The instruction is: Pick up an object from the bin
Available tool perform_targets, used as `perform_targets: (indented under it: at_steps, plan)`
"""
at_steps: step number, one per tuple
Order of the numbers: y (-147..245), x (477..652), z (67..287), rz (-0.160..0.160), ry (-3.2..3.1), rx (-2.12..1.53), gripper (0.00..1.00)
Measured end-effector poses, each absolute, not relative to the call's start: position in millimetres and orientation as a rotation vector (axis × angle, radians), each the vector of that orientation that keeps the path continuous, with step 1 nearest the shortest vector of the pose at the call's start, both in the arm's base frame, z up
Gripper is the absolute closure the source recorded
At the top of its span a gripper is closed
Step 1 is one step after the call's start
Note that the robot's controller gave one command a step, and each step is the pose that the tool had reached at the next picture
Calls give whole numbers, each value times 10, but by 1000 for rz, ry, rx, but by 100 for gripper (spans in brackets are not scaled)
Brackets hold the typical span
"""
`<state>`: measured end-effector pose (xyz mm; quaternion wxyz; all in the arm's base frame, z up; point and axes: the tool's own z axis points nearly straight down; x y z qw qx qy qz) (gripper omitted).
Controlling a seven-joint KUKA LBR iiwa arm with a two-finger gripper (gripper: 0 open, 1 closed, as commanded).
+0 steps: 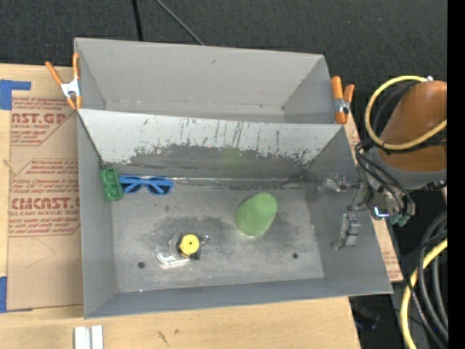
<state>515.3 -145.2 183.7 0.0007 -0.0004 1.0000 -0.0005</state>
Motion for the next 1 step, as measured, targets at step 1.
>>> perform_targets:
  at_steps: [1]
  plan:
    - [-347, 4858, 668, 6, 3140, -72, 0]
